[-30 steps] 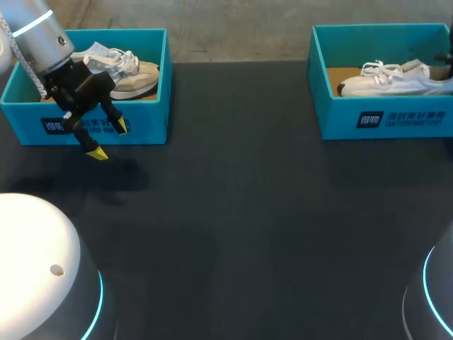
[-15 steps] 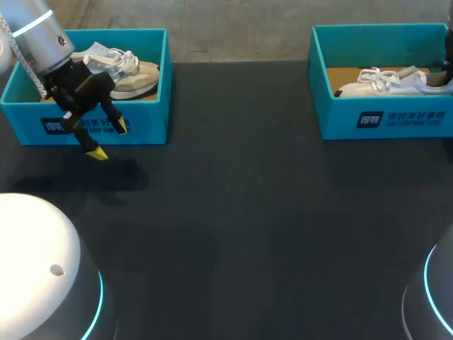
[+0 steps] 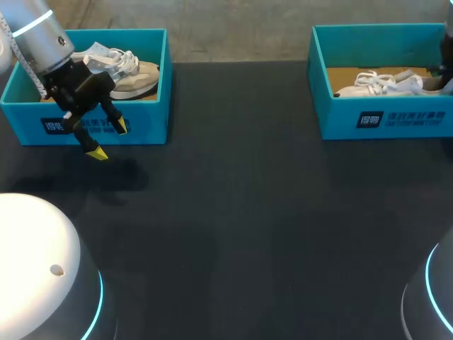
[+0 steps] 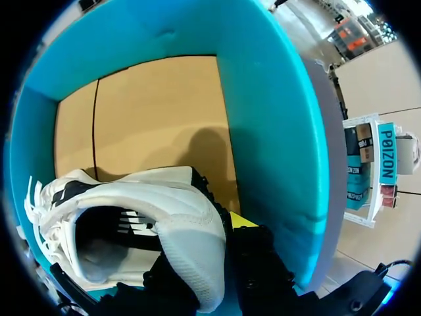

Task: Take the shoe out of the shoebox, open the shoe tongue, remove and reinsert the insole, then place the shoe into the shoebox

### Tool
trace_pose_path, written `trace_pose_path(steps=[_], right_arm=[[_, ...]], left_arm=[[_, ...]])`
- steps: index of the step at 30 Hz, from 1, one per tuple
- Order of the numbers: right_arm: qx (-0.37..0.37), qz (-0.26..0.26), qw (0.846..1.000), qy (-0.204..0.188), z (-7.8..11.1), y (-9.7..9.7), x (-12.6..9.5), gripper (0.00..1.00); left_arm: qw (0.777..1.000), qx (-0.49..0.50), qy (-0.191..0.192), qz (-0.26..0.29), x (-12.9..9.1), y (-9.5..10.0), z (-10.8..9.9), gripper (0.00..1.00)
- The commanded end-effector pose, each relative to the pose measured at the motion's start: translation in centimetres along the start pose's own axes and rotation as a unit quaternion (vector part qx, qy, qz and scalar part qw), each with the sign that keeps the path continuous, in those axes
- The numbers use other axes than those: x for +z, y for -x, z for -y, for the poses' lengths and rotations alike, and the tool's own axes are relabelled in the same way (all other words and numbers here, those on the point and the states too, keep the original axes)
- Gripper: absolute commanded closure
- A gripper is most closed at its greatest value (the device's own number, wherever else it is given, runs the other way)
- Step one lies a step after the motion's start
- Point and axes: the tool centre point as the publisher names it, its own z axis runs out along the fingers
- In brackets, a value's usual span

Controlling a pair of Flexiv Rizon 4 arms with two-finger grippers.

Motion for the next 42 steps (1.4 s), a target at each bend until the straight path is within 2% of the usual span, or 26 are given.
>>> trace_pose_path(steps=[1,13,25,28,31,32,34,38,42], right_arm=[[-0.005,-0.004,1.0,-0.003,-0.4,-0.2,0.6,1.0],[-0.014,-0.003,1.0,-0.015,-0.4,-0.5,2.7,1.0],[-0.019,-0.003,1.0,-0.024,-0.9,-0.3,3.2,0.99],[-0.018,-0.004,1.0,-0.023,-0.8,-0.3,2.7,0.6],[-0.016,-0.003,1.0,-0.021,-0.8,-0.1,2.3,0.49],[-0.014,-0.002,1.0,-0.019,-0.8,0.0,2.1,0.41],[-0.012,-0.002,1.0,-0.017,-0.8,0.0,1.7,0.37],[-0.012,0.0,1.0,-0.014,-0.6,0.0,1.0,0.37],[-0.011,0.001,1.0,-0.011,-0.7,-0.1,0.5,0.3]], left_arm=[[1.0,0.001,0.0,0.0,0.0,0.0,-0.1,0.0],[1.0,0.001,0.0,0.0,0.0,0.0,-0.1,0.0],[1.0,0.001,0.0,0.0,0.0,0.0,-0.1,0.0],[1.0,0.001,0.0,0.0,0.0,0.0,-0.1,0.0],[1.0,0.001,0.0,0.0,0.0,0.0,-0.1,0.0],[1.0,0.001,0.0,0.0,0.0,0.0,-0.1,0.0],[1.0,0.001,0.0,0.0,0.0,0.0,-0.1,0.0],[1.0,0.001,0.0,0.0,0.0,0.0,-0.1,0.0],[1.0,0.001,0.0,0.0,0.0,0.0,-0.1,0.0]])
